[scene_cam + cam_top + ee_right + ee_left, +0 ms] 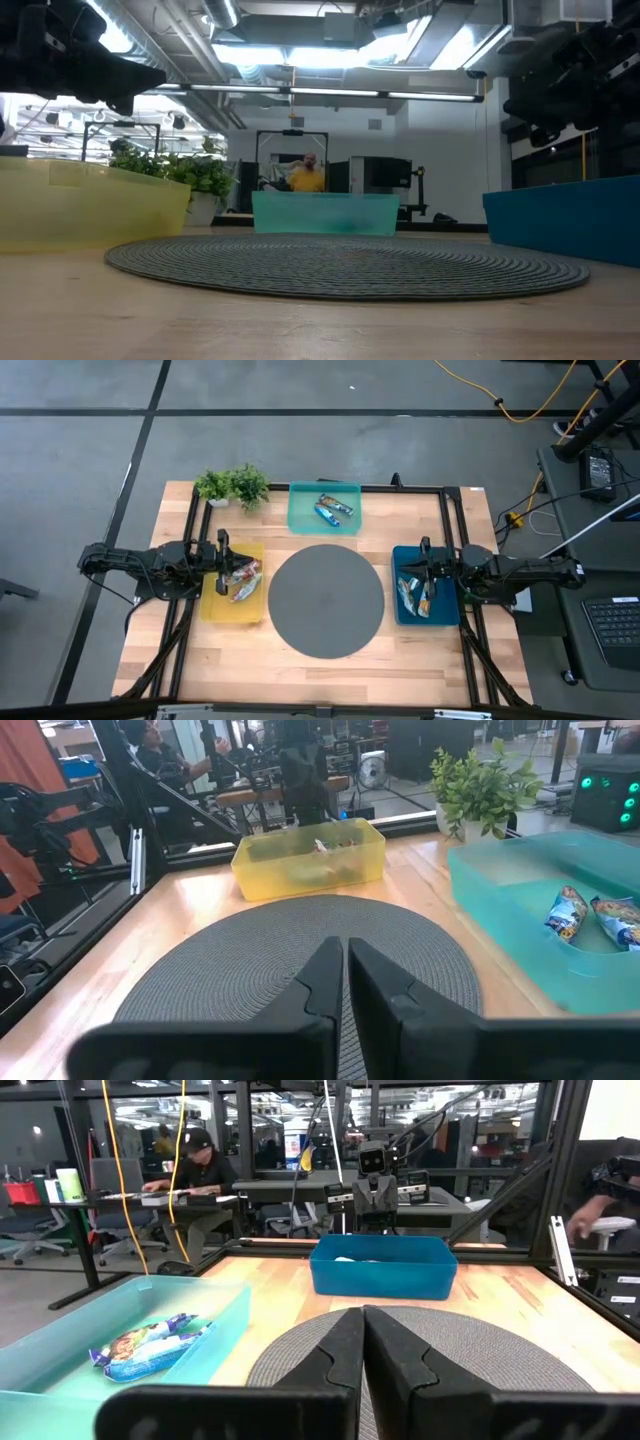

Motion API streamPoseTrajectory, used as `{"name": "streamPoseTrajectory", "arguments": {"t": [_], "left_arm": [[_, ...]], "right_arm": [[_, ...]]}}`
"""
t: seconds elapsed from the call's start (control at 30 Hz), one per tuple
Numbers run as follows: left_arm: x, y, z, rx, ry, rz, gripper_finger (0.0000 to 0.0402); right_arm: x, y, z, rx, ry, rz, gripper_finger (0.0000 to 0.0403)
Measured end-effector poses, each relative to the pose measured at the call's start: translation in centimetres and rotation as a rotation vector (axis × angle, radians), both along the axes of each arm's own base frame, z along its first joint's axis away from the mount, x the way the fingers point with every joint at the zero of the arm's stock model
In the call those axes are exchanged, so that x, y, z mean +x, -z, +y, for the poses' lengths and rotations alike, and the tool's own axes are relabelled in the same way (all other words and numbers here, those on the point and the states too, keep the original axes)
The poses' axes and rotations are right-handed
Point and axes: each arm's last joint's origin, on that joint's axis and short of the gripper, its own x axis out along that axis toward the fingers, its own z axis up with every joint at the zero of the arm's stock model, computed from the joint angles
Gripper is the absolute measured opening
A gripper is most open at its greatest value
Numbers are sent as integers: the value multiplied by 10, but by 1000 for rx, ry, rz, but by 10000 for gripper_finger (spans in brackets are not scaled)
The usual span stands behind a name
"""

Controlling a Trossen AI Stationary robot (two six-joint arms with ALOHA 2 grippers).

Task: Pick and place Granola Bars by type
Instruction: Return to Home Position

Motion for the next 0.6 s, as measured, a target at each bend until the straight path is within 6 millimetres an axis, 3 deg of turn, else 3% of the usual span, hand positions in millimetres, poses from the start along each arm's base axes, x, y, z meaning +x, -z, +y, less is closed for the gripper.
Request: {"name": "streamPoseTrajectory", "arguments": {"t": [0.6], "left_arm": [[0,0,0,0,0,0,3]], "right_arm": [[0,0,0,0,0,0,26]]}}
